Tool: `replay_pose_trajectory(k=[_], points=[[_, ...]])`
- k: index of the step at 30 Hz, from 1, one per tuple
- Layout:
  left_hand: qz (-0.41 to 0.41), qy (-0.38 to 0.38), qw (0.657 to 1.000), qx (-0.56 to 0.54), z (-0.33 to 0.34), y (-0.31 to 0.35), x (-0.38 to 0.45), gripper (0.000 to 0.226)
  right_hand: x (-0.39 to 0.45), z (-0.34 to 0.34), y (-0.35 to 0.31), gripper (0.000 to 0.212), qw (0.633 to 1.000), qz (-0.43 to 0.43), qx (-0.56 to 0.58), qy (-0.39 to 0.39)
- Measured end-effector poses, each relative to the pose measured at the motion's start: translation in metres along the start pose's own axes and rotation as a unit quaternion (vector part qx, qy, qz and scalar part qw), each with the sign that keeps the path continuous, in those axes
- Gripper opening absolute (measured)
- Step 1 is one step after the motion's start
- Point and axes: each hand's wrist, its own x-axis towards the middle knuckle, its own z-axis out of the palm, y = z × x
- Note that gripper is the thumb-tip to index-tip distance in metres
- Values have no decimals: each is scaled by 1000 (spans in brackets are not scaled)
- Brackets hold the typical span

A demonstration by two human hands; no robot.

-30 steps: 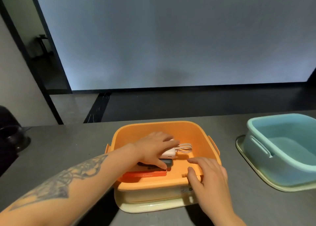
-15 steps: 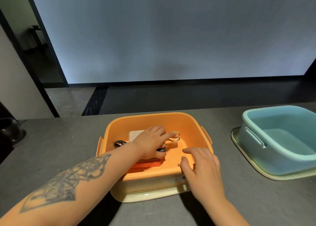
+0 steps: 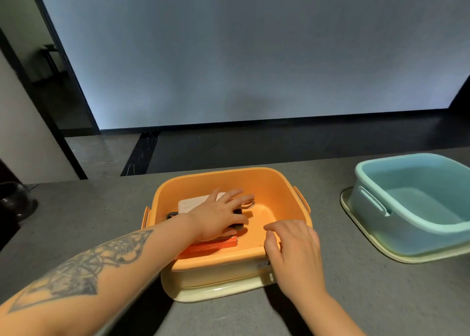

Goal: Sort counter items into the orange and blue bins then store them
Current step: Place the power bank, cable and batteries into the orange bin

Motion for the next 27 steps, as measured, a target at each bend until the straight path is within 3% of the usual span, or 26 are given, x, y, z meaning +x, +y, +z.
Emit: replay_pose_trajectory(k=[13, 17, 20, 23, 27], points=[[6, -42, 998, -44, -6, -7, -6, 26, 4, -2, 0, 34, 998, 25, -55, -28], [-7, -40, 996, -74, -18, -8, -14, 41, 3, 0, -1, 29, 998, 21, -51, -19], [-62, -13, 992, -109, -28, -15, -30, 52, 3, 1, -1, 27, 999, 18, -50, -12], [-146, -27, 972, -180, -38, -12, -43, 45, 3, -2, -4, 29, 999, 8, -41, -21], [-297, 160, 890, -306, -57, 18, -56, 32, -4, -16, 0, 31, 998, -22, 8, -59]])
